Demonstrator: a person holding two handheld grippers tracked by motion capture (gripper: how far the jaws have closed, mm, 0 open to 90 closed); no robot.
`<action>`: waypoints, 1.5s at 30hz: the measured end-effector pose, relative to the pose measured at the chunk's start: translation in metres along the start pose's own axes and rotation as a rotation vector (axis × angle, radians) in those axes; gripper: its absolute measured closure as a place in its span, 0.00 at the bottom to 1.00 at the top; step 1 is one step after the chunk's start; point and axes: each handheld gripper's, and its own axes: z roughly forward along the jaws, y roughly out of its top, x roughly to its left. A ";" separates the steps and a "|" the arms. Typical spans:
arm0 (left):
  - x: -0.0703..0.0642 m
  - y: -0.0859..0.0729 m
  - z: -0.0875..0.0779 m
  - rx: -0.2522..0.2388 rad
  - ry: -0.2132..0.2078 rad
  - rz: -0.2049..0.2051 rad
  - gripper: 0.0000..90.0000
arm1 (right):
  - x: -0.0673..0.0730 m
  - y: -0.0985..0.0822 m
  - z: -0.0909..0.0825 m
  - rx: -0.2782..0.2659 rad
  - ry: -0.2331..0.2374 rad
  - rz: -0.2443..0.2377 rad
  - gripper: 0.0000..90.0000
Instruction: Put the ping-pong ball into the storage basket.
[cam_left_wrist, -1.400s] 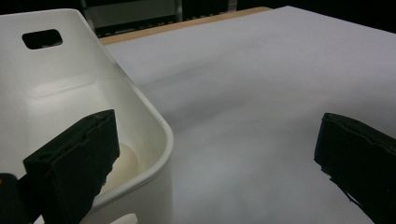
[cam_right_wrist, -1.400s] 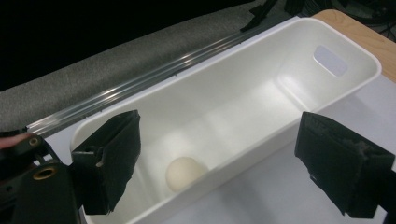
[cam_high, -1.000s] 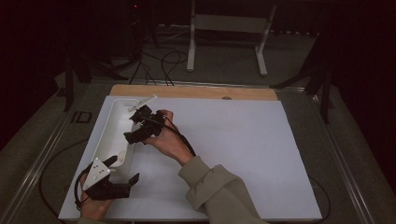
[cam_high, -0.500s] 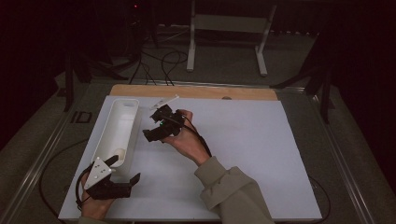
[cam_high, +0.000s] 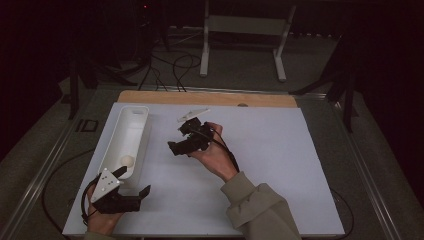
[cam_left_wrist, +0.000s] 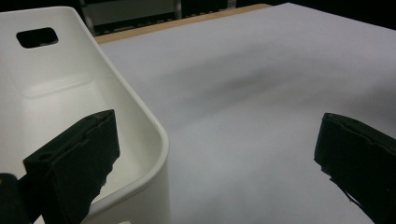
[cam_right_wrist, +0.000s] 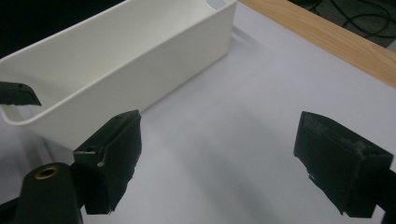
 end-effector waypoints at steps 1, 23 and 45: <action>0.000 0.000 0.000 -0.001 0.001 -0.001 0.01 | -0.004 -0.007 -0.006 0.004 -0.012 0.008 0.16; -0.001 0.001 0.001 0.006 0.008 -0.002 0.01 | -0.039 -0.068 -0.048 -0.013 -0.100 0.071 0.16; -0.002 0.003 0.003 0.014 0.019 -0.012 0.01 | -0.075 -0.162 -0.104 -0.073 -0.167 0.157 0.13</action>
